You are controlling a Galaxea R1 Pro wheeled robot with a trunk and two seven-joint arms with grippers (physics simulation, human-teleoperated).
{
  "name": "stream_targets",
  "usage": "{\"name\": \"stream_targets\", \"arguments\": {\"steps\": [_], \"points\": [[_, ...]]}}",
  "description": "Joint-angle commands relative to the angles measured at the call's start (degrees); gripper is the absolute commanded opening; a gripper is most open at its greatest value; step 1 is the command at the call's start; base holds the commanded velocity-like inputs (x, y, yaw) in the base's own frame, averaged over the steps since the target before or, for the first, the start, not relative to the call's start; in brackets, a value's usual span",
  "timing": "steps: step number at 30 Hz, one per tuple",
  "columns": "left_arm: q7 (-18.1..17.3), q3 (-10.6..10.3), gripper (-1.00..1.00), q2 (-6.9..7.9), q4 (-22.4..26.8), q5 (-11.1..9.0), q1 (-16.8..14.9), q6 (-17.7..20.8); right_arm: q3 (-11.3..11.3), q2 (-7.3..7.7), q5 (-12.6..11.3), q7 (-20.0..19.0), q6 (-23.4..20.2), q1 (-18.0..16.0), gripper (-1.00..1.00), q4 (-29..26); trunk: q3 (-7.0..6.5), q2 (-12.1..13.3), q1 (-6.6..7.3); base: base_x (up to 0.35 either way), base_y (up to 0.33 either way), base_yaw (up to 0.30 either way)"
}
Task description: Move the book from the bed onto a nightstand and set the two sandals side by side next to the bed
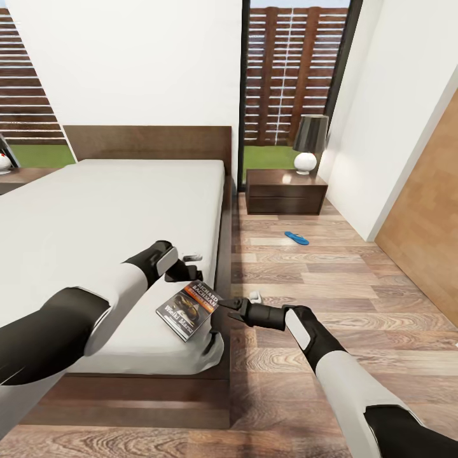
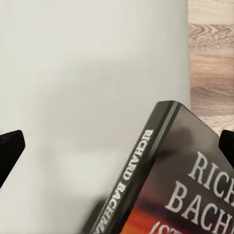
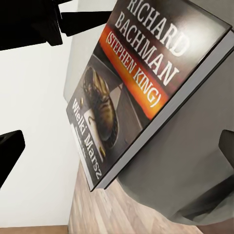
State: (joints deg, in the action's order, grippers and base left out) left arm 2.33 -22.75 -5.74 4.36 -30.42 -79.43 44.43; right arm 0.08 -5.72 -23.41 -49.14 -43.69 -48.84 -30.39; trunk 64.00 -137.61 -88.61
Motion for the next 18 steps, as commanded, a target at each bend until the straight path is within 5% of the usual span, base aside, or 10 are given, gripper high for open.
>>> {"name": "stream_targets", "arguments": {"steps": [1,18], "points": [[0.24,-0.39,1.0,0.07,0.1,-0.59,-0.02,0.22,0.01,0.0,-0.21,0.01,-0.29,-0.02,1.0,-0.02,0.05,-0.02,0.01,0.0,0.0,0.0],[-0.19,-0.19,1.0,1.58,7.81,-0.69,-0.11,0.49,0.09,0.0,-0.14,0.01,-0.26,-0.02,1.0,-0.02,0.05,-0.02,0.01,0.0,0.0,0.0]]}}
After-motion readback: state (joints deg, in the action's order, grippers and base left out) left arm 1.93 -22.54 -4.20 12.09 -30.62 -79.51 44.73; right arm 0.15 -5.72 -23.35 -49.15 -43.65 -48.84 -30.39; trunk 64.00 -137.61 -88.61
